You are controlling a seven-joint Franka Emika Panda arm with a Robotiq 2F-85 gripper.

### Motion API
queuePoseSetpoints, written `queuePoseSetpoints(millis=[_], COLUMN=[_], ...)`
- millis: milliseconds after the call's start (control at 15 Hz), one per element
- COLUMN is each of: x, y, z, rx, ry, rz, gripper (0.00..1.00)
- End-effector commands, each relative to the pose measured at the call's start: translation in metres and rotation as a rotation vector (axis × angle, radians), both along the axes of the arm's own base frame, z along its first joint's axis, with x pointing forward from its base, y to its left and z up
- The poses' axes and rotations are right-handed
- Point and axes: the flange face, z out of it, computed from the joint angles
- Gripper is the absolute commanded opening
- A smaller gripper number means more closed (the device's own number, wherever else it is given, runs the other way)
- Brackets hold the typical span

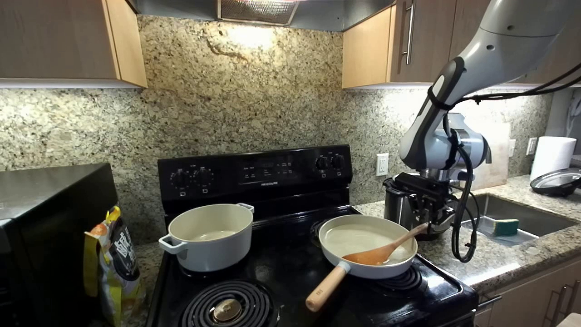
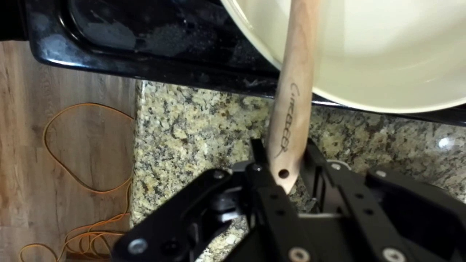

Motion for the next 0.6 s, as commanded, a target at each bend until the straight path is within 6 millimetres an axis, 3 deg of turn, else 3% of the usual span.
queuePoseSetpoints(millis=[0, 533], x=[-0.007, -0.010], y=[0.005, -0.020], z=[0.015, 0.061], rx=[-0.029, -0.161], ry=[-0.021, -0.057], rz=[0.010, -0.006], gripper=[0.11, 0.11])
